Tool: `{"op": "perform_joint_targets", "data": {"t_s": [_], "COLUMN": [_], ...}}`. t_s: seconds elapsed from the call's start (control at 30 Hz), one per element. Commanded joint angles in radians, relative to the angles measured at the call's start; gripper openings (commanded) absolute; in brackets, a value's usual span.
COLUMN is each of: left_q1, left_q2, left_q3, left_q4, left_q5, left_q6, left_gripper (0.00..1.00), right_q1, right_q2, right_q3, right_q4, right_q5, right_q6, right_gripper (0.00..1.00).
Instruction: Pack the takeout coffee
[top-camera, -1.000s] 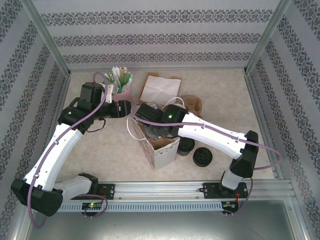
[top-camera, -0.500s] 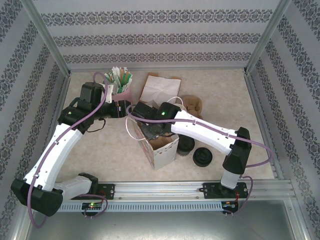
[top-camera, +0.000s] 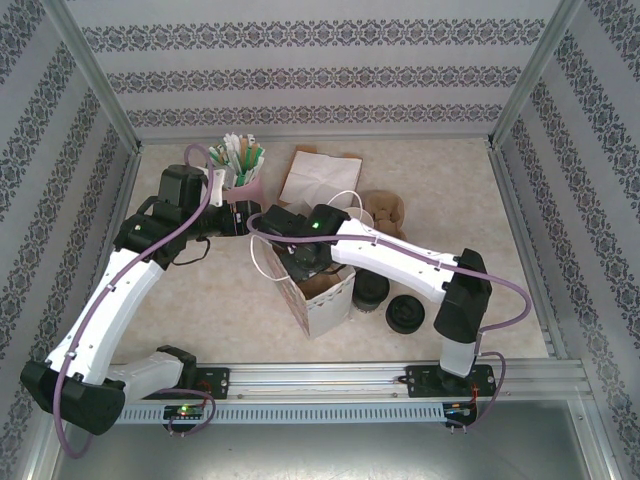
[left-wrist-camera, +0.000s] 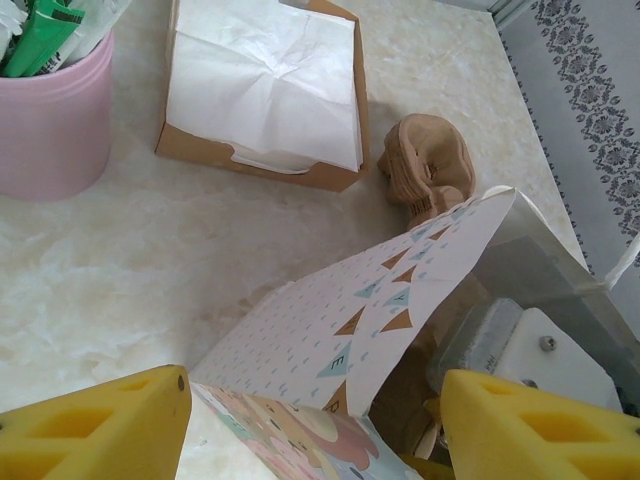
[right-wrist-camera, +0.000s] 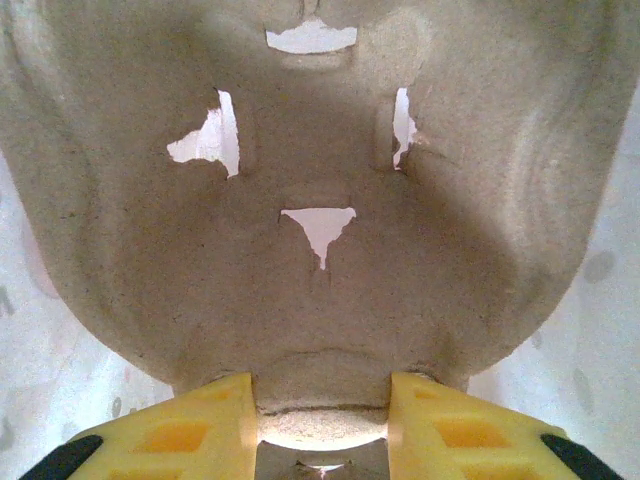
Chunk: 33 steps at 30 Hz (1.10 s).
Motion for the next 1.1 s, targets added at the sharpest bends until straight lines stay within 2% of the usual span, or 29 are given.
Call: {"op": "perform_joint_targets", "data": {"t_s": [0.0,1.07], "left_q1": [0.013,0.014], "left_q2": [-0.018,-0.027], "left_q3": [-0.003,-0.031], "left_q4": [-0.025,-0.014], "left_q5": [-0.016,-0.009], "left_q6": [0.023,-0.001], "left_gripper": [0.68,0.68], "right_q1": [-0.012,-0.06], "right_q2": [0.013,0.133], "right_q3": [-0.006,-0.185], "right_q4": [-0.007,0.16], "right_q5": [-0.028,-0.116], "right_q6": [-0.012,-0.011], "right_gripper": [0.36,0.39]}}
